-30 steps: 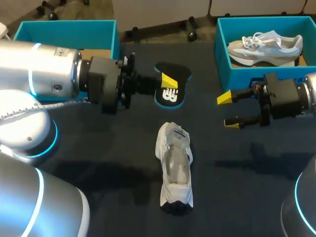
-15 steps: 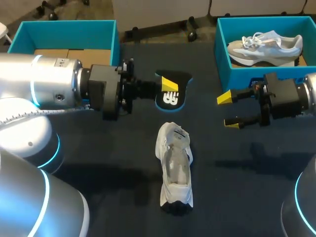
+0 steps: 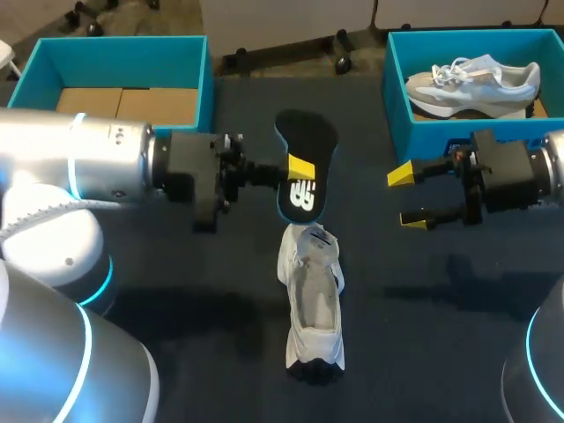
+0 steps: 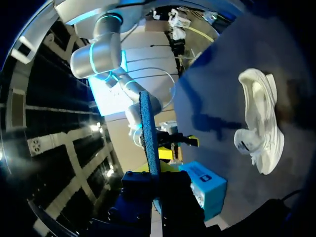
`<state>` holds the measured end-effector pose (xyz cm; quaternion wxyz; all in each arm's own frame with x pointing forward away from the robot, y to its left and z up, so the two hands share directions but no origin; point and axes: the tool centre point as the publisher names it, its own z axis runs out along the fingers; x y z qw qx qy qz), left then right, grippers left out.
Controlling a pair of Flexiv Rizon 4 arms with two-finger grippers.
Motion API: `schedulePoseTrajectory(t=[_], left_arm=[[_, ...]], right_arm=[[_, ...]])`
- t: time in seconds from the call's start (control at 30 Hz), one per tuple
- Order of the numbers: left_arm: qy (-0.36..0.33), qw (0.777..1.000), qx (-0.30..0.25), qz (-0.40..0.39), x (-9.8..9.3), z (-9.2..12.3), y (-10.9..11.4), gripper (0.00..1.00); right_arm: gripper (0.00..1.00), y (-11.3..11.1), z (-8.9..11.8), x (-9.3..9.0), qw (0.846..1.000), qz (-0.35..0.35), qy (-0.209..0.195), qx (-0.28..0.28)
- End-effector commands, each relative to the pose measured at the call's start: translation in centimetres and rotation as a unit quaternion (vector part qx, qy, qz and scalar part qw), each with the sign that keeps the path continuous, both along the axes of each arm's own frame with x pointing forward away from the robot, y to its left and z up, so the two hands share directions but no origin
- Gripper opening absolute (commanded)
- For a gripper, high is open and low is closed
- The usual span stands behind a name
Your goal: Take the shoe out of the shoebox, open the shoe tongue, remove and reinsert the insole, then place the shoe into the shoebox
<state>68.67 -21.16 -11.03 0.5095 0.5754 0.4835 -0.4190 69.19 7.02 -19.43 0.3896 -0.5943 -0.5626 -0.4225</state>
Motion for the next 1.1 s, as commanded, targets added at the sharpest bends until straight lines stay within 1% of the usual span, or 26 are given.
schedulePoseTrajectory(t=[0.03,0.43,0.5,0.57,0.6,0.63,0.67,0.73,0.9,1.1], left_arm=[[-0.028,0.999,-0.016,0.004,0.4,-1.3,-1.2,0.00],[-0.028,0.999,-0.016,0.004,0.4,-1.3,-1.2,0.00],[-0.043,0.999,-0.015,-0.003,0.4,-1.9,-1.5,0.00],[-0.067,0.998,-0.017,-0.011,0.5,-2.9,-2.0,0.00],[-0.073,0.997,-0.009,-0.011,0.6,-3.2,-2.2,0.00],[-0.073,0.997,-0.009,-0.011,0.6,-3.2,-2.2,0.00],[-0.071,0.997,-0.019,-0.014,1.0,-4.3,-2.5,0.00],[-0.062,0.997,-0.030,-0.014,1.5,-5.0,-2.5,0.00],[-0.084,0.996,-0.034,-0.009,2.6,-5.8,-2.5,0.00],[-0.126,0.991,-0.040,-0.006,3.0,-6.0,-2.8,0.00]], right_arm=[[1.00,0.1,-0.1,0.0,1.000,-0.001,0.000,-0.001],[1.00,0.1,-0.1,0.0,1.000,-0.001,0.000,-0.001],[1.00,0.1,-0.1,0.0,1.000,-0.001,0.000,-0.001],[1.00,0.1,-0.1,0.0,1.000,-0.001,0.000,-0.001],[1.00,0.1,-0.1,0.0,1.000,-0.001,0.000,-0.001],[1.00,0.1,-0.1,0.0,1.000,-0.001,0.000,-0.001],[1.00,0.1,-0.1,0.0,1.000,-0.001,0.000,-0.001],[1.00,0.1,-0.1,0.0,1.000,-0.001,0.000,-0.001],[1.00,0.1,-0.1,0.0,1.000,-0.001,0.000,-0.001],[1.00,0.1,-0.1,0.0,1.000,-0.001,0.000,-0.001]])
